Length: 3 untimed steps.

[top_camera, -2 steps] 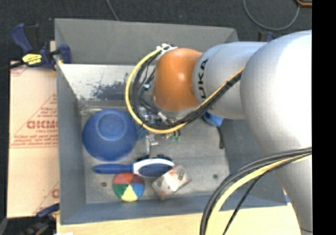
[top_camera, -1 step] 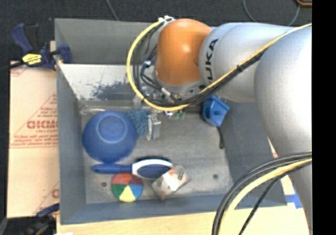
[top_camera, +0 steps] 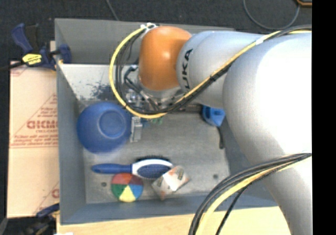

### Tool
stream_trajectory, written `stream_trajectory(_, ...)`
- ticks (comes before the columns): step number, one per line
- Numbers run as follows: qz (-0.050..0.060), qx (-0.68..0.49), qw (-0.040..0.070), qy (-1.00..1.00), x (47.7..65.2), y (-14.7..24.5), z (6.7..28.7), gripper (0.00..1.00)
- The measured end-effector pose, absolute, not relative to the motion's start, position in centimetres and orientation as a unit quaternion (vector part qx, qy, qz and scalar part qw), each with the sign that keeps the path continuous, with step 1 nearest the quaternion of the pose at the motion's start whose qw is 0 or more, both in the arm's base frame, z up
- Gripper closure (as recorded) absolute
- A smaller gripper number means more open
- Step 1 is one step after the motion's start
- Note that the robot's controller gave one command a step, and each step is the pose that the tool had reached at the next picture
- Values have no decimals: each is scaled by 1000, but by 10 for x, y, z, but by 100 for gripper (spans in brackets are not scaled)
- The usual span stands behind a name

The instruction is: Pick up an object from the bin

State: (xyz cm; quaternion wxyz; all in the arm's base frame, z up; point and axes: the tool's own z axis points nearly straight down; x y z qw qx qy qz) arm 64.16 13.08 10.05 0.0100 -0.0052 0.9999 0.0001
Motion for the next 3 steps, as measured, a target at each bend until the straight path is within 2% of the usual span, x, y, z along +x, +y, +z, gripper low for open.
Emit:
stream_trajectory(1,0,-40,14,999,649,110,71,0)
stream_trajectory(2,1,19,17,1000,653,120,73,100)
stream_trajectory(3,1,19,17,1000,653,120,73,100)
